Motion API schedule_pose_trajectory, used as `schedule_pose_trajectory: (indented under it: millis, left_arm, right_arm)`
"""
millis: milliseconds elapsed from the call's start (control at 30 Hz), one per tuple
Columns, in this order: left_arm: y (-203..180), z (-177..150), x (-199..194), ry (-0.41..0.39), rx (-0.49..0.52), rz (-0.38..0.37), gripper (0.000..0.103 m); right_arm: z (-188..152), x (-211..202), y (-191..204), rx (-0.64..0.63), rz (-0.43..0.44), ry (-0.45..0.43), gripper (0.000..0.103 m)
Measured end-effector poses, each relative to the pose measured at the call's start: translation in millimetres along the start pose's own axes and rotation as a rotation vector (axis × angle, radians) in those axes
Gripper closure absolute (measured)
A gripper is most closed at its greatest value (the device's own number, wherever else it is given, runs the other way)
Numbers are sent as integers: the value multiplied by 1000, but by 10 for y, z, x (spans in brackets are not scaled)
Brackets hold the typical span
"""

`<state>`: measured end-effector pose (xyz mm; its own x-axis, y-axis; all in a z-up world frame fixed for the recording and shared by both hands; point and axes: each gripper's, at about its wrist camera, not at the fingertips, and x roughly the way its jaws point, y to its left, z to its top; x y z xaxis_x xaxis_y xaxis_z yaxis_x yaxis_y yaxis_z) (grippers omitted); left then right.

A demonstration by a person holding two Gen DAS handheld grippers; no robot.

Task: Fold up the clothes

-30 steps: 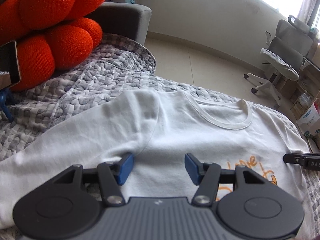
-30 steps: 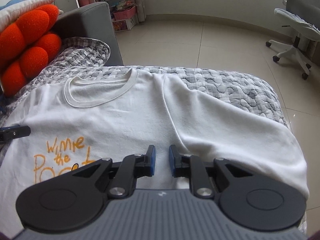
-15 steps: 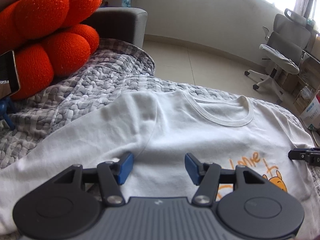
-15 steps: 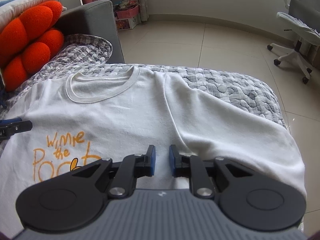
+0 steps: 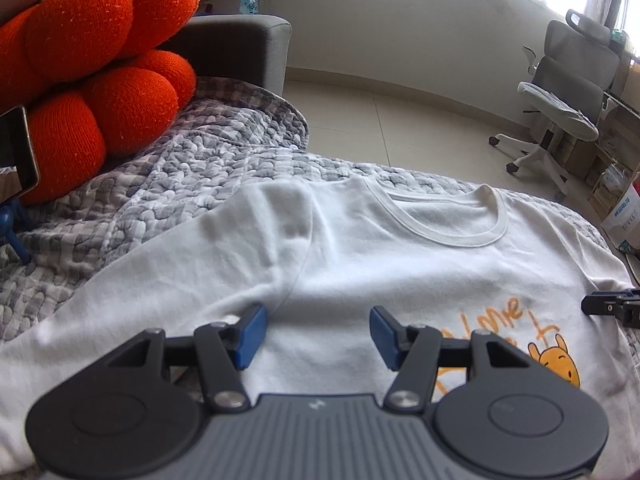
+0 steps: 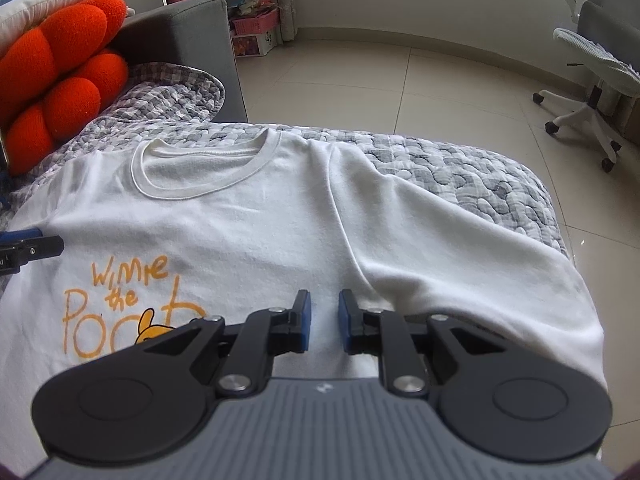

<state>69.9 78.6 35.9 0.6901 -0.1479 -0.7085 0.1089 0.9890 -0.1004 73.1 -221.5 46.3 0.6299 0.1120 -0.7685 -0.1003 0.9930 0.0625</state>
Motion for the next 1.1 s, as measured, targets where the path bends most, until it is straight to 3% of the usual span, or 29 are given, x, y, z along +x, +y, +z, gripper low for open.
schedule_pose_trajectory:
  millis: [1100]
  left_arm:
    - [-173, -67, -38, -32, 97, 78, 44]
  right_arm:
    - [-75, -68, 389, -35, 30, 7, 81]
